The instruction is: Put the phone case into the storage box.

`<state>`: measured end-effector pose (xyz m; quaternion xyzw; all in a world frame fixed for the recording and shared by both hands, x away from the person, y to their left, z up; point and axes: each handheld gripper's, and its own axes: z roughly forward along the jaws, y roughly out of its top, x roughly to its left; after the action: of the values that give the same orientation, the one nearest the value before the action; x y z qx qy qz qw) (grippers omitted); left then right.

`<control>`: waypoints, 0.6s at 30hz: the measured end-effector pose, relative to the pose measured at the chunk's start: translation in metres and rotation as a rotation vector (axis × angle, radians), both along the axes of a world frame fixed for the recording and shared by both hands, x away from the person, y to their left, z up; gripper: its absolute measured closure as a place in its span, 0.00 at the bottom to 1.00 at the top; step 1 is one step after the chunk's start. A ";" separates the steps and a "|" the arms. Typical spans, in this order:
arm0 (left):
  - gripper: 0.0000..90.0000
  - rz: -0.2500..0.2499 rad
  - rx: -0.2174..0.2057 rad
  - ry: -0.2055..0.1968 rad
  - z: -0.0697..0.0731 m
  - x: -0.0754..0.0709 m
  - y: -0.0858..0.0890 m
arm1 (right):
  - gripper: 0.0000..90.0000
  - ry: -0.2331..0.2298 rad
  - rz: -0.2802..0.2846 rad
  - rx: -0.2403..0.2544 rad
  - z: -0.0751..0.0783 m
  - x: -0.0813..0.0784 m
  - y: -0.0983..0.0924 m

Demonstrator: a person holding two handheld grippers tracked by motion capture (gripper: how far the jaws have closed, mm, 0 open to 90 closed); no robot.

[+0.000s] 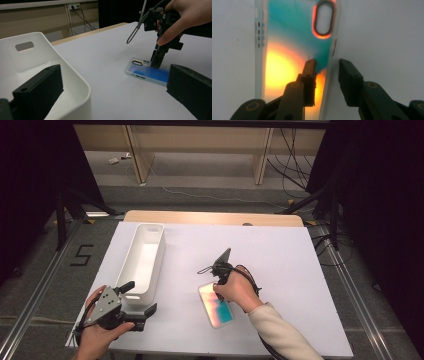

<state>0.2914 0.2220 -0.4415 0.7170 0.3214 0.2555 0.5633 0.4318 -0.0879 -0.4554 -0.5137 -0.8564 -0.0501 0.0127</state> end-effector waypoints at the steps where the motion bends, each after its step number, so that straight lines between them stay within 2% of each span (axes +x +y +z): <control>1: 0.00 -0.001 0.000 -0.001 0.000 0.000 0.000 | 0.77 0.005 -0.008 0.002 0.000 0.000 0.001; 4: 0.00 0.000 -0.002 0.000 0.000 0.000 0.000 | 0.79 0.031 -0.020 -0.004 0.002 -0.001 0.002; 8: 0.00 0.000 -0.001 0.000 0.000 0.000 0.000 | 0.80 0.031 -0.021 -0.004 0.002 -0.001 0.003; 10: 0.00 0.000 -0.001 -0.001 0.000 0.000 0.000 | 0.80 0.016 -0.001 -0.002 0.001 0.000 0.002; 16: 0.00 0.000 -0.001 -0.001 0.000 0.000 0.000 | 0.83 0.016 -0.017 0.000 0.001 0.000 0.004; 18: 0.00 0.000 -0.001 -0.001 0.000 0.000 0.000 | 0.84 0.032 -0.006 -0.004 0.002 0.000 0.003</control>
<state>0.2912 0.2221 -0.4415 0.7166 0.3213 0.2555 0.5638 0.4322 -0.0844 -0.4533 -0.5169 -0.8547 -0.0402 0.0251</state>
